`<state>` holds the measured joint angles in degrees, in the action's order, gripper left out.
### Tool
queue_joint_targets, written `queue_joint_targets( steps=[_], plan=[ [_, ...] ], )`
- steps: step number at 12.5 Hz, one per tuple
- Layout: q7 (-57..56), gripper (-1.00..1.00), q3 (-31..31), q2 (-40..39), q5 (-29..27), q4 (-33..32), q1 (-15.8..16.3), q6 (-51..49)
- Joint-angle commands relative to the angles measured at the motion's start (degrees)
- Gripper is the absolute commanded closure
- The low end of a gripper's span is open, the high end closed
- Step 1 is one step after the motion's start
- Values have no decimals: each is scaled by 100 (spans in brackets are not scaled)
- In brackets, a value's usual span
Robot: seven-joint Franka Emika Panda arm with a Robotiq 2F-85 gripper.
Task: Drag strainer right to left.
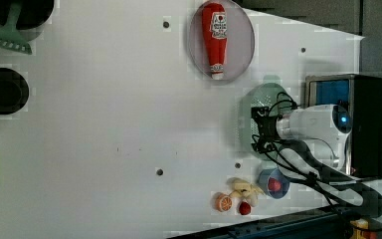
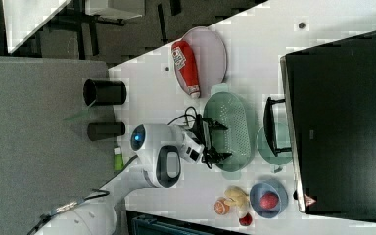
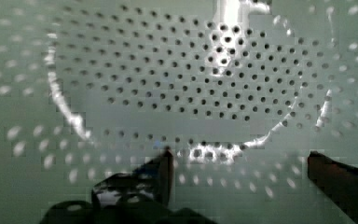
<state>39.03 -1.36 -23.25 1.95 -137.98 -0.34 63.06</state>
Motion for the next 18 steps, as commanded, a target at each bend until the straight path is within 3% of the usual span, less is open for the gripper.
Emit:
queue_joint_targets(
  steps=[1,8,10,18],
  plan=[
    [393,-100,14,51,-79,6,71,275],
    [562,-100,-67,-30,-206,48,424,275],
    [978,-100,-120,-30,-426,66,609,277],
    [2316,-100,-385,-139,-450,294,1578,231]
  ],
)
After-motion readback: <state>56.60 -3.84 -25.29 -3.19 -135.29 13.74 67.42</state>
